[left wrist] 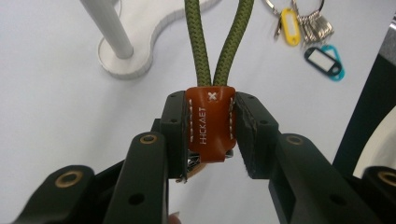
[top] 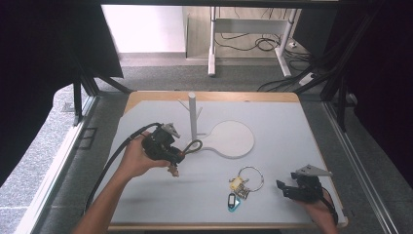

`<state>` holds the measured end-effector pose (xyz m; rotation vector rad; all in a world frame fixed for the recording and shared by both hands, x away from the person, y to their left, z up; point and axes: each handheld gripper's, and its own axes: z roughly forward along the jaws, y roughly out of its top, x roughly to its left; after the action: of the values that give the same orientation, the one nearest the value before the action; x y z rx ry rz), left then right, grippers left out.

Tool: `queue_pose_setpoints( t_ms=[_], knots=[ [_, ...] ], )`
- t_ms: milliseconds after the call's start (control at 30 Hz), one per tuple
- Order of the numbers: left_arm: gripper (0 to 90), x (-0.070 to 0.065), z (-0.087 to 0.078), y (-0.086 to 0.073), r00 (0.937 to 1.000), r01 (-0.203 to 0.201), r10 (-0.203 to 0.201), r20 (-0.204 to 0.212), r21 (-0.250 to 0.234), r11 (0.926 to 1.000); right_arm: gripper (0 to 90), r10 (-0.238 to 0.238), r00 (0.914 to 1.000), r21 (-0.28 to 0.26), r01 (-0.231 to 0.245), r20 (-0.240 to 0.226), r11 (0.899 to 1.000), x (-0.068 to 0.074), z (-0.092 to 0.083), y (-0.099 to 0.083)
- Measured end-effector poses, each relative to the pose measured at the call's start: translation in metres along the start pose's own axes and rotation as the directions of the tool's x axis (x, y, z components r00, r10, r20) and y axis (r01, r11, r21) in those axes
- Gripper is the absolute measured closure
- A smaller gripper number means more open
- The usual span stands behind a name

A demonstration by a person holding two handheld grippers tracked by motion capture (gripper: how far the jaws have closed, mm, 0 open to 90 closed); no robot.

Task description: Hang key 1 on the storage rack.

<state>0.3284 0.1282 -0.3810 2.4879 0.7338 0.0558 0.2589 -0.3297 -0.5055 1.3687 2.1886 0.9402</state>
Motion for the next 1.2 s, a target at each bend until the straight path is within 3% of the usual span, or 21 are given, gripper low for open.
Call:
queue_pose_setpoints(
  t_ms=[500,1200],
  knots=[
    [66.8,0.002,-0.02,0.017,0.9994,-0.029,0.029,-0.021,-0.018,0.9994,31.3,0.002,1.0,-0.003,-0.002,-0.001,1.0,-0.001,-0.001,0.001],
    [66.7,0.013,-0.036,0.022,0.9992,-0.005,0.003,-0.039,-0.042,0.9991,31.3,0.002,1.0,0.002,-0.002,0.001,1.0,-0.001,0.0,0.0]
  ],
)
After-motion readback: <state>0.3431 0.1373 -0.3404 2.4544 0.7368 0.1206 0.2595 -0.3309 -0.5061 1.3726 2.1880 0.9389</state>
